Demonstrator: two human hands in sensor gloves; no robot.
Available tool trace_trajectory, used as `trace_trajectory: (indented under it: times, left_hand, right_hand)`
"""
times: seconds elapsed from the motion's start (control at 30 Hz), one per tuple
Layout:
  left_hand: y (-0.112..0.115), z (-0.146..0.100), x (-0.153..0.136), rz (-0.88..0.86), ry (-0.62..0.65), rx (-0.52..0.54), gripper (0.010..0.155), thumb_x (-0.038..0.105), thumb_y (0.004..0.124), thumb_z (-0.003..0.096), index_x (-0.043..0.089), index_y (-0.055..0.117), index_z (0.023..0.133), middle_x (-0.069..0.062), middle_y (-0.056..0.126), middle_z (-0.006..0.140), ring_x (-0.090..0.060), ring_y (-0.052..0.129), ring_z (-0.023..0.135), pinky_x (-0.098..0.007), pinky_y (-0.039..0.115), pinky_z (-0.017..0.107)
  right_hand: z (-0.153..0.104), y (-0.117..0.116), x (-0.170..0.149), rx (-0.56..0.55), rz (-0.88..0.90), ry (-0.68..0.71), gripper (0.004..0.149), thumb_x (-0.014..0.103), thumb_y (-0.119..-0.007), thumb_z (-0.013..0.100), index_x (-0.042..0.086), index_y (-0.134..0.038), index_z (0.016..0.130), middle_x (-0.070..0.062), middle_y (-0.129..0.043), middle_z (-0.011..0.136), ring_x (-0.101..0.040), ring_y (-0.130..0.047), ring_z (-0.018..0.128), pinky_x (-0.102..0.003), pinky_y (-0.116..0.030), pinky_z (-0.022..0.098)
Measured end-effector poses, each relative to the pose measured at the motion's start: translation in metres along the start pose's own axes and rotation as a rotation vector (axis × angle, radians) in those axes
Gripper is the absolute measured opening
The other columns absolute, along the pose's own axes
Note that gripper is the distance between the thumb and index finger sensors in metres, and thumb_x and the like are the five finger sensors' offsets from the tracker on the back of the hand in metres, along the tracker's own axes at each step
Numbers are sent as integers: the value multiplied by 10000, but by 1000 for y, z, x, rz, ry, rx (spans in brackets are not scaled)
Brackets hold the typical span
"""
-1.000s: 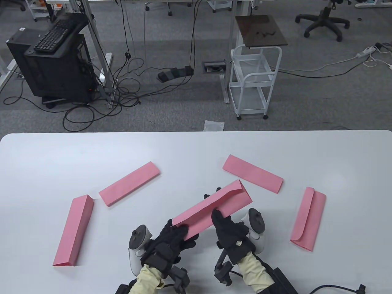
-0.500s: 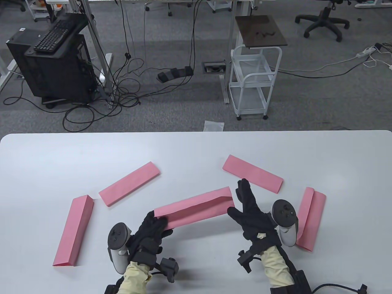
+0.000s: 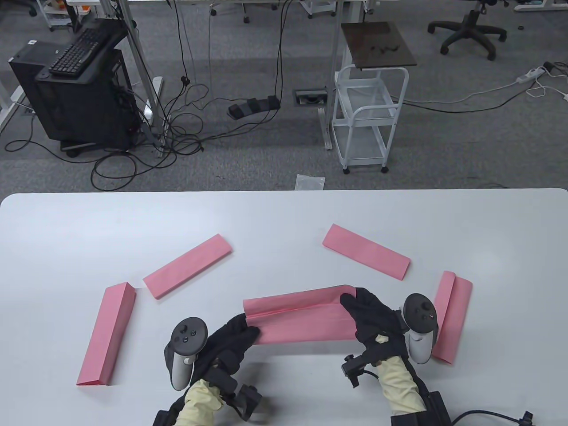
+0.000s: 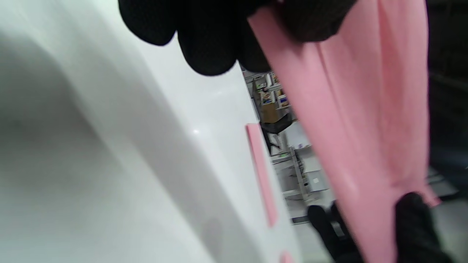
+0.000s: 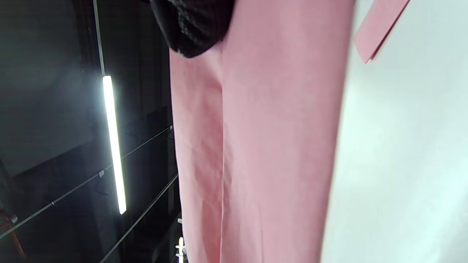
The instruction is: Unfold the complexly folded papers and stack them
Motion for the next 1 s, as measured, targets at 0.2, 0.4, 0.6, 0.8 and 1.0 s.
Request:
trace_trajectory:
  times: [0.2, 0.4, 0.6, 0.8, 1.0]
  left_hand:
    - [-17, -4, 14, 204, -21, -49, 417, 425, 754, 552, 200, 852, 889, 141, 983, 254, -120, 1036, 263, -396, 850, 472]
    - [-18, -5, 0, -34, -130, -135, 422, 379, 733, 562, 125, 835, 883, 135, 1071, 371, -131, 1109, 363, -382, 846, 509]
    - [-6, -7, -12, -293, -125, -108, 665, 637, 585, 572, 117, 707, 969, -2, 982, 831, -278, 983, 774, -464, 679, 707]
    - [-1, -6, -15, -325, -176, -93, 443, 407, 643, 603, 177, 676, 981, -18, 909, 921, -299, 911, 869, -483, 614, 754]
    - [4, -1, -10, -284, -123, -32, 633, 261, 712, 550, 326, 372, 1080, 136, 841, 921, -175, 869, 925, -439, 557, 802]
  right_hand:
    - [0, -4, 4, 24, -26, 34, 384, 316, -749, 492, 74, -832, 778, -75, -911, 587, -326, -862, 605, -618, -392, 744]
    - [0, -11, 6, 68, -41, 86, 383, 323, -747, 490, 93, -833, 784, -67, -911, 601, -321, -859, 631, -621, -378, 751]
    - [2, -13, -4, 118, 90, 44, 392, 336, -736, 503, 105, -825, 807, -87, -901, 668, -352, -810, 761, -643, -315, 752]
    - [6, -13, -14, 130, 96, -15, 398, 336, -738, 504, 106, -830, 816, -102, -903, 703, -373, -771, 829, -651, -282, 746]
    - [11, -7, -19, 96, 100, -92, 409, 333, -744, 503, 107, -837, 831, -107, -917, 731, -378, -769, 851, -655, -289, 742]
Point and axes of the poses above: the tracker on the back of each hand, its own x axis roughly to the thumb side, its own z axis roughly from the wrist to the fingertips, y = z × x, the point moved 1 cm from there along z, roughly from the wrist to the fingertips
